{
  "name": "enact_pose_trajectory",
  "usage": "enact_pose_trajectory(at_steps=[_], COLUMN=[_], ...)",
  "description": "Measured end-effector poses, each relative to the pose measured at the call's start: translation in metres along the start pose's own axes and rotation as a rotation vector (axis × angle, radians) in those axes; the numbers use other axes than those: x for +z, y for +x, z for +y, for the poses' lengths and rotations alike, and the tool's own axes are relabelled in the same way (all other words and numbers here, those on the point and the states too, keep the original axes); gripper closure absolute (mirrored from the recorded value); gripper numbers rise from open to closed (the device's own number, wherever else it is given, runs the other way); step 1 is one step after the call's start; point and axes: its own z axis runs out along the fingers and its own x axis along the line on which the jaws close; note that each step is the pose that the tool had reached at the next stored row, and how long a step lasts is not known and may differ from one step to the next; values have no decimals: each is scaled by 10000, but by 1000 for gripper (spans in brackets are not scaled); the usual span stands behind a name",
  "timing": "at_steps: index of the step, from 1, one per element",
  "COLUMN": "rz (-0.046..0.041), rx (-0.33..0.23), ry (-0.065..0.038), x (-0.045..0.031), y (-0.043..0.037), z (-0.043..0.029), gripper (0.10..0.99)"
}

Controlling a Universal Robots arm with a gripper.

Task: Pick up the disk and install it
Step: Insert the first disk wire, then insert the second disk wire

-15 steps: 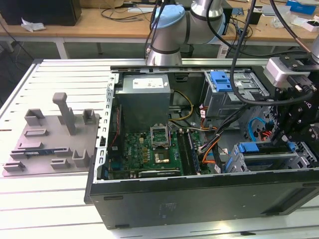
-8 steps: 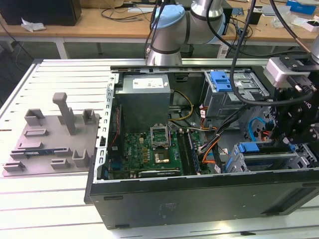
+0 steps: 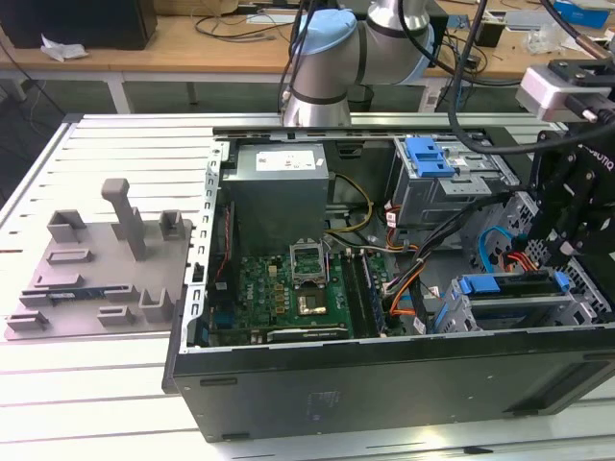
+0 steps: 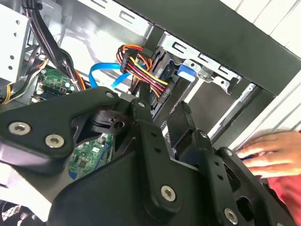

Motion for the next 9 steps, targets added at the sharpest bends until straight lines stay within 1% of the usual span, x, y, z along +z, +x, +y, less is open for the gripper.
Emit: enact_pose_trajectory(at_steps=[1,9], rz=[39,59], rx=[0,0], ry=[1,1], x=[-1,-2], y=[-3,-3], z=[0,0], gripper=[659,659])
